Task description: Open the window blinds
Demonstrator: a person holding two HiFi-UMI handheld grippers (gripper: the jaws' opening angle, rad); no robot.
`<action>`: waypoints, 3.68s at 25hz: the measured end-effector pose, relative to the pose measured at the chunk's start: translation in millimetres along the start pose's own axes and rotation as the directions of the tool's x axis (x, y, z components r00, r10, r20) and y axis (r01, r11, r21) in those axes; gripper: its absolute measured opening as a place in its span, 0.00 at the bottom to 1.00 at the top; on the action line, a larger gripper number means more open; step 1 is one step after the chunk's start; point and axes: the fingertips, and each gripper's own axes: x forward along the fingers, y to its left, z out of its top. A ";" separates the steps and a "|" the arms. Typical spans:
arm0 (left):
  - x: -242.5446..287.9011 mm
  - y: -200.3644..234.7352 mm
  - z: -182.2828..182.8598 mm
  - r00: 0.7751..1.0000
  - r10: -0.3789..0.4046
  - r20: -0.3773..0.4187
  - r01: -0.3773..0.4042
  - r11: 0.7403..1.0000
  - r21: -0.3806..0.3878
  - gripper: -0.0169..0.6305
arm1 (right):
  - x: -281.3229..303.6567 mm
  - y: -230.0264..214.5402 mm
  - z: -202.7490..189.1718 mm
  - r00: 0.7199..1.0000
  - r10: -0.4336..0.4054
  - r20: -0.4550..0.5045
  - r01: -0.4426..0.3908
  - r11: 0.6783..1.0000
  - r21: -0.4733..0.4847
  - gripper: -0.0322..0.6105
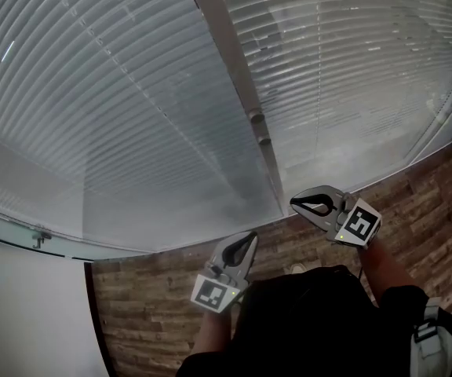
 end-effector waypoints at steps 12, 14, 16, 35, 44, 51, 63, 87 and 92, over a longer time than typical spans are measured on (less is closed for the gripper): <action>14.1 8.4 2.2 0.999 -0.046 0.016 0.046 0.999 0.014 0.03 | -1.5 -11.3 0.8 0.997 -0.046 -0.058 0.041 0.995 -0.086 0.06; 14.4 8.3 2.4 0.998 -0.057 0.017 0.057 0.998 0.014 0.03 | -2.5 -14.4 -1.9 0.994 -0.072 -0.084 0.064 0.993 -0.099 0.06; 13.6 7.2 3.9 0.997 -0.073 0.021 0.072 0.997 0.019 0.03 | -4.8 -18.2 -6.2 0.986 -0.112 -0.123 0.098 0.988 -0.115 0.06; -10.4 33.4 -10.5 0.986 -0.163 0.029 0.163 0.987 0.004 0.03 | 24.8 -89.6 56.3 0.886 -0.423 -0.189 0.335 0.866 -0.371 0.17; -20.1 40.2 -15.8 0.983 -0.180 0.031 0.180 0.984 -0.013 0.03 | 57.9 -102.7 83.6 0.812 -0.519 -0.266 0.245 0.717 -0.653 0.27; -24.2 43.1 -17.9 0.981 -0.189 0.035 0.190 0.981 -0.023 0.03 | 69.9 -120.2 91.4 0.734 -0.617 -0.285 0.146 0.552 -0.821 0.36; -25.2 46.6 -21.5 0.980 -0.195 0.036 0.196 0.980 -0.033 0.03 | 82.7 -131.1 83.6 0.676 -0.686 -0.268 0.072 0.424 -0.903 0.34; -24.5 45.6 -28.9 0.981 -0.195 0.010 0.195 0.980 -0.041 0.03 | 81.6 -134.4 88.4 0.686 -0.696 -0.213 0.253 0.503 -0.826 0.26; -29.3 46.5 -28.7 0.983 -0.184 0.005 0.184 0.982 -0.044 0.03 | 81.2 -134.8 89.9 0.692 -0.693 -0.200 0.324 0.546 -0.772 0.26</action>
